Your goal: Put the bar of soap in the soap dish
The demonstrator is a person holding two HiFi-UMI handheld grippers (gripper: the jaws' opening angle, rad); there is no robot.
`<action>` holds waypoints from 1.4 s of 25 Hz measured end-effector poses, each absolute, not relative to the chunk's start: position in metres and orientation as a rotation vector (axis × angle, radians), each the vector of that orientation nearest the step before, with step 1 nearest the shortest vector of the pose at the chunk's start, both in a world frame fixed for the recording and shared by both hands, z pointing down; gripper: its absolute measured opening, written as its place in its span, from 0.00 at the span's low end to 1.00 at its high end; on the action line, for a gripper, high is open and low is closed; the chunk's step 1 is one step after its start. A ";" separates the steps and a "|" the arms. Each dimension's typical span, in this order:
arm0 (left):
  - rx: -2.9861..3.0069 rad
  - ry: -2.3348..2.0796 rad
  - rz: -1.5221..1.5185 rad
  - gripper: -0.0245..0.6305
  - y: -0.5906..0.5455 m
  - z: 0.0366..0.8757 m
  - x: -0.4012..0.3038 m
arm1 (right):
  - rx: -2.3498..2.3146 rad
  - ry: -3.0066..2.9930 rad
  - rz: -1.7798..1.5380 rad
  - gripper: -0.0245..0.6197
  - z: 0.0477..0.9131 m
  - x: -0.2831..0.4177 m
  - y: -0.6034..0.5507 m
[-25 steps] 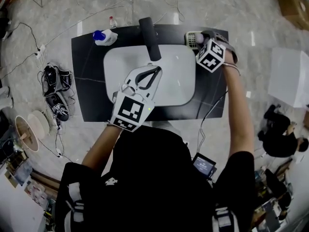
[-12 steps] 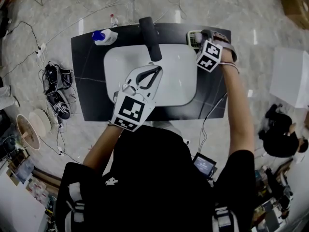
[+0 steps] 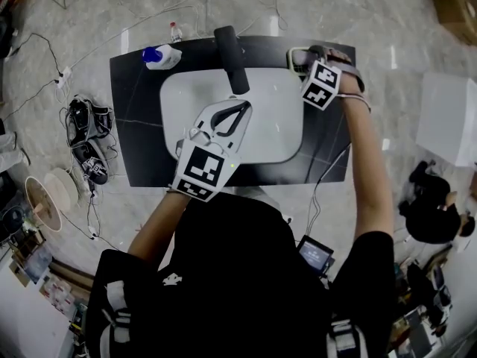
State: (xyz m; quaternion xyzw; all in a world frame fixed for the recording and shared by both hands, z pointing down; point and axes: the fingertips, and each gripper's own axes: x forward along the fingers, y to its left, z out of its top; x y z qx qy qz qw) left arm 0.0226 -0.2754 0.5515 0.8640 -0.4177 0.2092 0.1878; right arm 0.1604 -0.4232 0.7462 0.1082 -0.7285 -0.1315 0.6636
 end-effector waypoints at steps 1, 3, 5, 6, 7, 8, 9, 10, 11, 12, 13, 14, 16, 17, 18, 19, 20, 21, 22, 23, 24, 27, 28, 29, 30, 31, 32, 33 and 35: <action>2.435 -1.175 0.590 0.07 -0.275 0.550 0.023 | 0.241 -1.648 -0.285 0.39 0.745 0.161 -0.423; 2.442 -1.176 0.590 0.07 -0.274 0.548 0.023 | 0.243 -1.654 -0.263 0.40 0.742 0.161 -0.421; 2.447 -1.176 0.589 0.07 -0.272 0.546 0.023 | 0.262 -1.664 -0.249 0.40 0.736 0.163 -0.420; 2.451 -1.177 0.590 0.07 -0.272 0.545 0.023 | 0.279 -1.672 -0.245 0.40 0.731 0.163 -0.420; 2.457 -1.177 0.591 0.07 -0.272 0.543 0.024 | 0.301 -1.684 -0.240 0.40 0.726 0.164 -0.420; 2.465 -1.176 0.592 0.07 -0.271 0.541 0.025 | 0.326 -1.700 -0.235 0.40 0.721 0.164 -0.420; 2.474 -1.177 0.591 0.07 -0.271 0.538 0.026 | 0.351 -1.717 -0.230 0.40 0.715 0.163 -0.420; 2.484 -1.178 0.589 0.07 -0.271 0.536 0.027 | 0.376 -1.733 -0.223 0.40 0.708 0.163 -0.420; 2.493 -1.180 0.587 0.07 -0.272 0.533 0.028 | 0.398 -1.749 -0.213 0.40 0.702 0.163 -0.418; 2.501 -1.183 0.584 0.07 -0.272 0.529 0.028 | 0.419 -1.767 -0.200 0.40 0.695 0.162 -0.416; 2.508 -1.188 0.581 0.07 -0.272 0.526 0.029 | 0.444 -1.784 -0.190 0.39 0.687 0.162 -0.414; 2.516 -1.193 0.578 0.07 -0.272 0.522 0.029 | 0.474 -1.802 -0.184 0.35 0.680 0.162 -0.412; 2.532 -1.205 0.569 0.07 -0.272 0.516 0.030 | 0.547 -1.841 -0.176 0.31 0.667 0.164 -0.408; 2.541 -1.211 0.565 0.07 -0.271 0.512 0.031 | 0.586 -1.859 -0.166 0.29 0.659 0.166 -0.405; 2.550 -1.216 0.562 0.07 -0.270 0.509 0.032 | 0.624 -1.876 -0.152 0.27 0.652 0.167 -0.402; 2.557 -1.220 0.559 0.07 -0.269 0.506 0.033 | 0.661 -1.892 -0.139 0.23 0.644 0.169 -0.397; 2.564 -1.224 0.557 0.07 -0.267 0.503 0.033 | 0.696 -1.909 -0.125 0.20 0.637 0.171 -0.392; 2.569 -1.228 0.558 0.07 -0.265 0.500 0.034 | 0.728 -1.926 -0.112 0.18 0.630 0.172 -0.387; 2.573 -1.232 0.561 0.07 -0.263 0.498 0.034 | 0.757 -1.943 -0.097 0.16 0.623 0.172 -0.381; 2.579 -1.237 0.564 0.07 -0.261 0.496 0.035 | 0.782 -1.958 -0.081 0.15 0.617 0.173 -0.375; 2.585 -1.243 0.566 0.07 -0.259 0.493 0.035 | 0.803 -1.971 -0.065 0.14 0.611 0.174 -0.369; 2.602 -1.263 0.561 0.07 -0.254 0.482 0.036 | 0.867 -2.014 -0.019 0.12 0.590 0.176 -0.352; 2.607 -1.269 0.558 0.07 -0.252 0.478 0.036 | 0.894 -2.032 -0.001 0.11 0.582 0.177 -0.347; 2.613 -1.276 0.554 0.07 -0.250 0.475 0.036 | 0.924 -2.050 0.015 0.11 0.573 0.178 -0.342; 2.619 -1.282 0.552 0.07 -0.248 0.471 0.037 | 0.957 -2.071 0.030 0.11 0.563 0.178 -0.337; 2.625 -1.287 0.550 0.07 -0.246 0.467 0.037 | 0.991 -2.095 0.040 0.10 0.552 0.178 -0.332; 2.631 -1.293 0.547 0.07 -0.244 0.464 0.038 | 1.025 -2.120 0.044 0.10 0.542 0.177 -0.327; 2.637 -1.300 0.544 0.07 -0.242 0.461 0.038 | 1.058 -2.141 0.037 0.10 0.530 0.177 -0.322; 2.647 -1.315 0.536 0.07 -0.239 0.455 0.039 | 1.117 -2.175 0.011 0.10 0.508 0.176 -0.312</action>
